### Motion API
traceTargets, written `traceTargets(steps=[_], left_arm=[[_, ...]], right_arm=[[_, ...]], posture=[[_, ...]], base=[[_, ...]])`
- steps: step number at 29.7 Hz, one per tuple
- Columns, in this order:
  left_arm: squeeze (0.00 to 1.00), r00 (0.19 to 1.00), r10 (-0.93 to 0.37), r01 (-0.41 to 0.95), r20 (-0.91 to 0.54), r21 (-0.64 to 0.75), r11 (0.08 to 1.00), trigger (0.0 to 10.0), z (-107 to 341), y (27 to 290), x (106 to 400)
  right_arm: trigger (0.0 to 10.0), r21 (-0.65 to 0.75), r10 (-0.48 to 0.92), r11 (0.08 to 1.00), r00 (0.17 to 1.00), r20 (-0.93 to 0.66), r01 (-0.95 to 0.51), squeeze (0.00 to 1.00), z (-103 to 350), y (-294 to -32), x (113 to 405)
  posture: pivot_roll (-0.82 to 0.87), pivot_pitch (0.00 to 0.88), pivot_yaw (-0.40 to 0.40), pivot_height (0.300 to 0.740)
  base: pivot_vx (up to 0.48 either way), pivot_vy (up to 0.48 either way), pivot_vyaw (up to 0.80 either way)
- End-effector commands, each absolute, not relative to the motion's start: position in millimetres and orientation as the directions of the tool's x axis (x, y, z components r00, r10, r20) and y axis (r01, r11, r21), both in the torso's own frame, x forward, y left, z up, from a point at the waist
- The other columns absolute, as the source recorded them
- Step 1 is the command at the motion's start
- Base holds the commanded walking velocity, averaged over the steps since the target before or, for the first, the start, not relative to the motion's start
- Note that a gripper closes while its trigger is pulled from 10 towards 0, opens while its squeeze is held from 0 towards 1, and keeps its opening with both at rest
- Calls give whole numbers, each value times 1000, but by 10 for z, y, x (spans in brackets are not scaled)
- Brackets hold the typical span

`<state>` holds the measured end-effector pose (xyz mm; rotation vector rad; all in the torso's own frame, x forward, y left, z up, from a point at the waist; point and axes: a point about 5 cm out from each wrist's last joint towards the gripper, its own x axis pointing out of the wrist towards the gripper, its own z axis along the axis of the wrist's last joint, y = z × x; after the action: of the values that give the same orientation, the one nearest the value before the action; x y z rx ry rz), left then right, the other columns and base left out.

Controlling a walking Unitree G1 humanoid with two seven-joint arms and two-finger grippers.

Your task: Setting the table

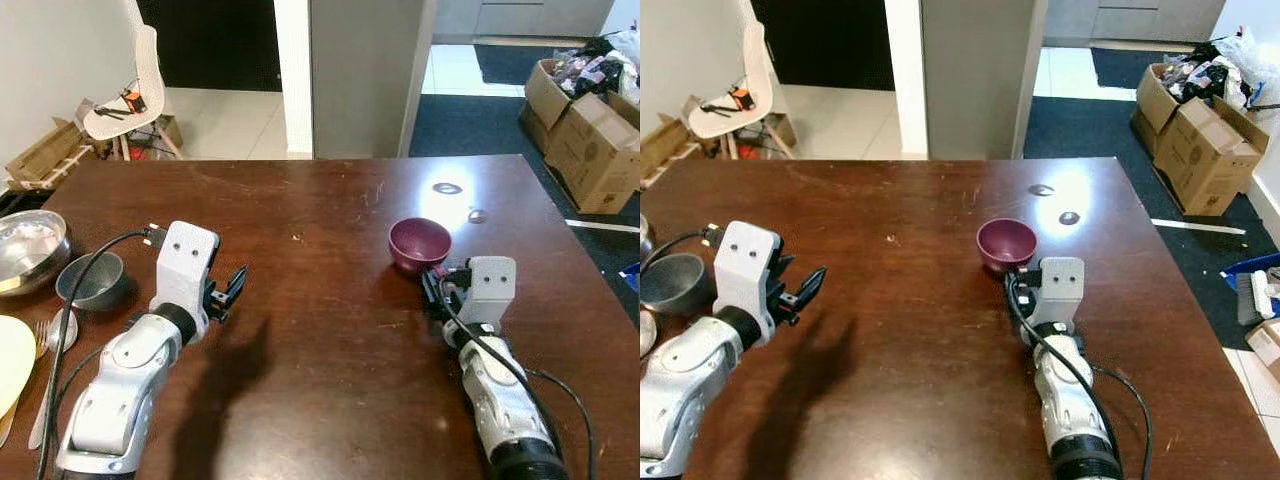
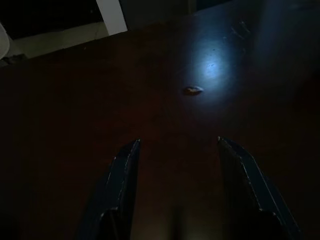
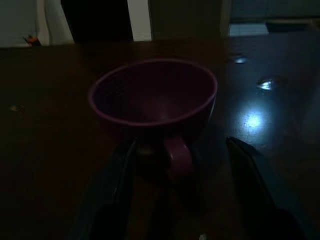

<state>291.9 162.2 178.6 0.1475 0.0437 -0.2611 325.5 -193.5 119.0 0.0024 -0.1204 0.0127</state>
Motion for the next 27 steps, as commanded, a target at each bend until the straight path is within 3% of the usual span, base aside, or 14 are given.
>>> traceTargets(steps=[1,9,16,27], left_arm=[[0,966,-245,253,-78,131,958,10000,1737,1631,2909],[0,964,-252,260,-79,114,959,10000,1692,1584,2924],[0,965,-251,259,-77,114,959,10000,1681,1601,2939],[0,990,-123,129,-68,93,987,10000,1546,1775,2875]], right_arm=[[10000,-3,14,1000,993,115,-14,0,1184,-1913,3203],[10000,27,54,998,985,166,-59,0,1315,-1754,2934],[10000,66,39,996,981,188,-53,0,1374,-1555,2509],[10000,5,29,1000,991,128,-30,0,1318,-1573,2413]], posture=[[55,71,122,740],[20,60,113,740],[-5,46,110,740],[-64,18,110,740]], base=[[0,0,0],[0,0,0],[0,0,0],[0,0,0]])
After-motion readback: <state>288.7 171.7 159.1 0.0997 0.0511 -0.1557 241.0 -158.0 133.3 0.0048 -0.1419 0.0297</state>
